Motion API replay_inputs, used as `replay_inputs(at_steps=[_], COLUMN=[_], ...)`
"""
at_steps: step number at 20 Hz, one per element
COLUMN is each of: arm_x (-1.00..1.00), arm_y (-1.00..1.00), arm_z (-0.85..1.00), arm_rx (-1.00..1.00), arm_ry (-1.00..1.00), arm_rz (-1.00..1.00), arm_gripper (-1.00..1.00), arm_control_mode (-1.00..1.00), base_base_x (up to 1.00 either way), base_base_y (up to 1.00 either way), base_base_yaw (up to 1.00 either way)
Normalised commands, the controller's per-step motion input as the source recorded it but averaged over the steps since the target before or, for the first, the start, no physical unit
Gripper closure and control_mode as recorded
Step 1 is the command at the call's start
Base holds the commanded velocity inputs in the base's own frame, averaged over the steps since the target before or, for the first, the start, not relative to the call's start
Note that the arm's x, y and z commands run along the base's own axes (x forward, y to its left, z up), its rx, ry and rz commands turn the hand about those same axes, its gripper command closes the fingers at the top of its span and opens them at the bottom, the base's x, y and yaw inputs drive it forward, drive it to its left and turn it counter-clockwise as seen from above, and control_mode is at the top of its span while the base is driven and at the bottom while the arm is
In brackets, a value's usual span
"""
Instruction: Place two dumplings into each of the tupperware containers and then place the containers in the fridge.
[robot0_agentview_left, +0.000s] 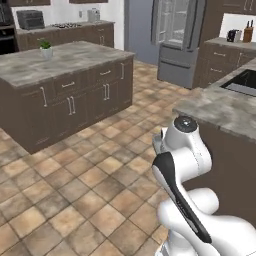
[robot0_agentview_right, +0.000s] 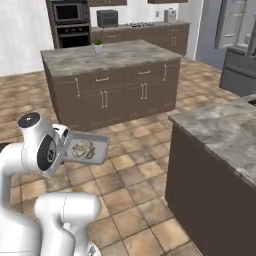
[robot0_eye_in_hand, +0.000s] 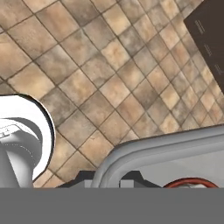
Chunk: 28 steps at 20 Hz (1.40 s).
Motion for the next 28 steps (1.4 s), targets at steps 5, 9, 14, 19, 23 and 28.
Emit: replay_inputs(at_steps=[5,9,14,19,23,28], arm_x=[0.00,0.00,0.00,0.00,0.00,0.00], arm_y=[0.00,0.00,0.00,0.00,0.00,0.00], arm_z=[0.00,0.00,0.00,0.00,0.00,0.00], arm_rx=[0.00,0.00,0.00,0.00,0.00,0.00], arm_ry=[0.00,0.00,0.00,0.00,0.00,0.00], arm_rz=[0.00,0.00,0.00,0.00,0.00,0.00], arm_gripper=[1.00,1.00,1.00,1.00,1.00,1.00], arm_control_mode=[1.00,1.00,1.00,1.00,1.00,1.00], base_base_x=[1.00,1.00,1.00,1.00,1.00,1.00], base_base_y=[0.97,1.00,0.98,0.87,0.64,0.43], base_base_yaw=[-0.46,-0.44,-0.39,-0.34,-0.27,-0.23])
